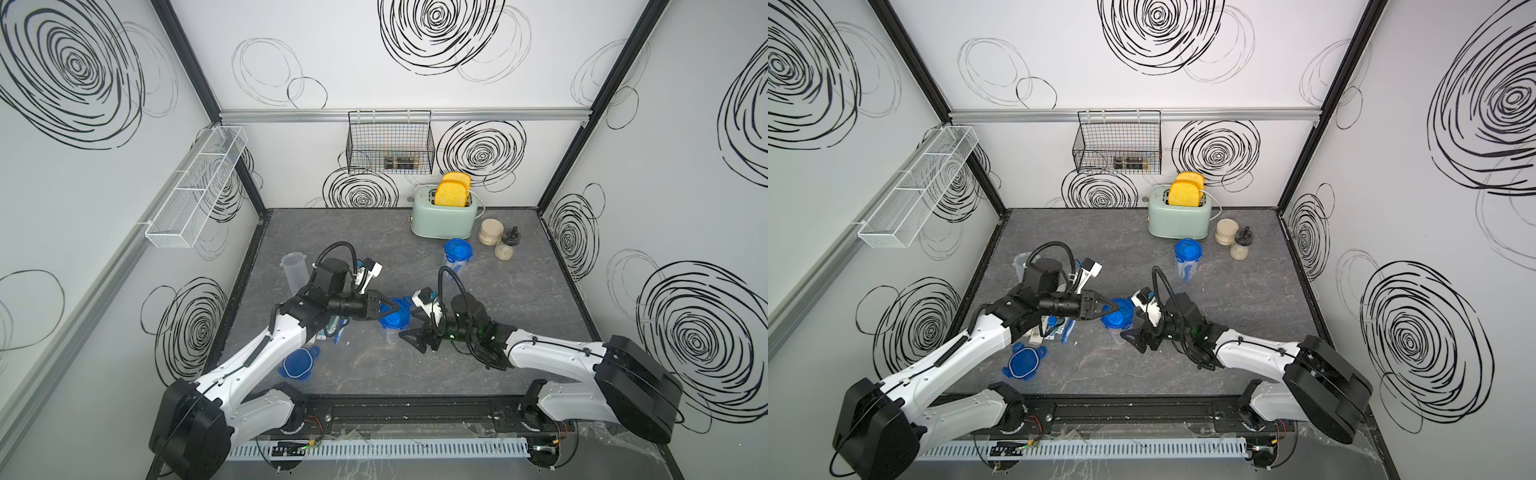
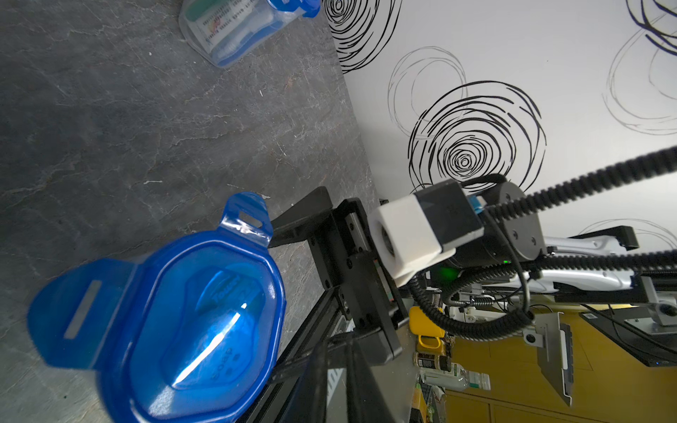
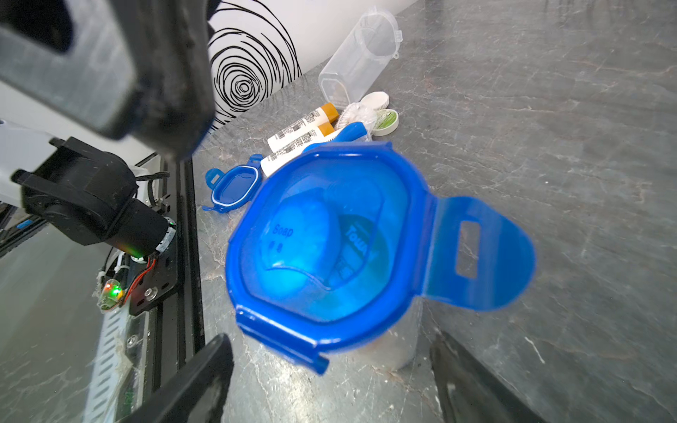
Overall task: Take out toiletry kits
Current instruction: Adjust the container at the center of the board.
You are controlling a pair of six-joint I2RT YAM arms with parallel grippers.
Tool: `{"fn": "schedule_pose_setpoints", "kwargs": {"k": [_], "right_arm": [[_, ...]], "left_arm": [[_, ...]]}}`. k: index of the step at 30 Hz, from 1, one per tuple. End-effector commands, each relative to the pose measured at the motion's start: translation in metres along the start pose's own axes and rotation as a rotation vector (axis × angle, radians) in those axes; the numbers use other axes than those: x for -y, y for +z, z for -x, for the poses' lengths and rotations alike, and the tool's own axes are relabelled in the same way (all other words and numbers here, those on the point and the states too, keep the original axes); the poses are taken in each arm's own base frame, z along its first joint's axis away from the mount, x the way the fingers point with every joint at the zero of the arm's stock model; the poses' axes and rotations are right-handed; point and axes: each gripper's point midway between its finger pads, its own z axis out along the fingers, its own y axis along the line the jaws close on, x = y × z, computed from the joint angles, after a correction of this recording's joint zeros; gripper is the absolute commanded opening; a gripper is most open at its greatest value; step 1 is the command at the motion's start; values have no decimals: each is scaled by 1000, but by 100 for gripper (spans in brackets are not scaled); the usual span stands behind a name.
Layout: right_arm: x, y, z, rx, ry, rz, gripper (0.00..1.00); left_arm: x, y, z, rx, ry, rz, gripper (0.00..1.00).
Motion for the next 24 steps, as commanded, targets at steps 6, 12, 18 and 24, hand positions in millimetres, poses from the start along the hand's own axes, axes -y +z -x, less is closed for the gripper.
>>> {"fn": "schedule_pose_setpoints", "kwargs": {"k": [6, 12, 18, 24], "right_arm": [[16, -1, 22, 69, 16, -110, 83], [32, -13, 23, 78, 34, -161, 82], [47, -25, 21, 90, 47, -194, 81], [58, -30, 18, 86, 57, -218, 81]], "left_arm": [[2, -2, 1, 16, 34, -18, 16], [0, -2, -1, 13, 32, -16, 16], [0, 0, 0, 12, 26, -21, 16], [4, 7, -3, -2, 31, -27, 16]]}}
